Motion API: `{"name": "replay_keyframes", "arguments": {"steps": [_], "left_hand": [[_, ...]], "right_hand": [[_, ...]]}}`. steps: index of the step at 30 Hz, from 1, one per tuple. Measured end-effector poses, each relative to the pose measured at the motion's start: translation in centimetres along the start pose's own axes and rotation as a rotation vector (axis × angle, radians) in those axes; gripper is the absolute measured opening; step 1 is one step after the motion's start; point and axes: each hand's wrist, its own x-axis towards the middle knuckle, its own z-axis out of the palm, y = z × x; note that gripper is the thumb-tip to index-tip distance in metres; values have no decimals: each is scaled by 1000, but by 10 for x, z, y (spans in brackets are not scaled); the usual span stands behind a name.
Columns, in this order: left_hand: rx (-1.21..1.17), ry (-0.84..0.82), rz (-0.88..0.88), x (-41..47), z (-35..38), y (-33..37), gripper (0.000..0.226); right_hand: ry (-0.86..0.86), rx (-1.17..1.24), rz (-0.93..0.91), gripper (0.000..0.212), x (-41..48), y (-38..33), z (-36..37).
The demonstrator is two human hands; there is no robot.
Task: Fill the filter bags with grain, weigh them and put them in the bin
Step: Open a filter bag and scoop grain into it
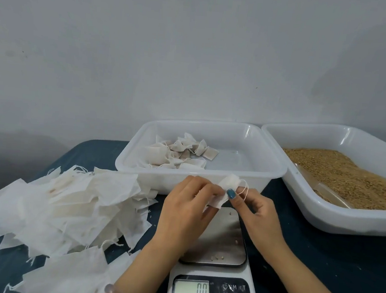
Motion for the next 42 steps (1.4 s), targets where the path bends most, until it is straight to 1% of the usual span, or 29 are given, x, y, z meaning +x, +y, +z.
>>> {"name": "replay_keyframes", "arguments": {"steps": [3, 5, 8, 10, 15, 19, 23, 27, 32, 34, 35, 40, 42], "left_hand": [[-5, -44, -9, -1, 0, 1, 24], [-33, -57, -36, -1, -1, 3, 32], [-53, -25, -63, -1, 0, 5, 22], [-74, -19, -90, -2, 1, 5, 18], [-150, -75, -107, -4, 1, 8, 21], [-181, -108, -174, -5, 0, 10, 21], [-190, -144, -222, -6, -2, 10, 22], [-243, -107, -265, -5, -1, 11, 16], [-363, -58, -336, -4, 0, 8, 13], [-361, -48, -345, -4, 1, 7, 7], [-360, -44, -357, -3, 0, 8, 10], [-327, -39, -380, -1, -1, 7, 25], [-331, -30, -406, -3, -1, 6, 32]], "right_hand": [[6, 99, -5, 22, 3, -4, -3], [-3, 119, -12, 18, 4, -6, -5], [-26, 149, -21, 13, 3, -6, -5], [-29, 143, -18, 14, 2, -6, -4], [-17, 135, -5, 9, 2, -8, -3], [-21, 121, 3, 17, 2, -8, -5], [-35, 87, -9, 14, 2, -9, -4], [-45, 41, -29, 15, 2, -10, -4], [-56, 18, -69, 13, 1, -10, -5], [-75, 8, -75, 8, 1, -10, -5], [-85, 6, -74, 5, 1, -10, -5], [-94, -82, -115, 23, -1, -11, -7], [-61, -182, -145, 24, -3, -13, -6]]}}
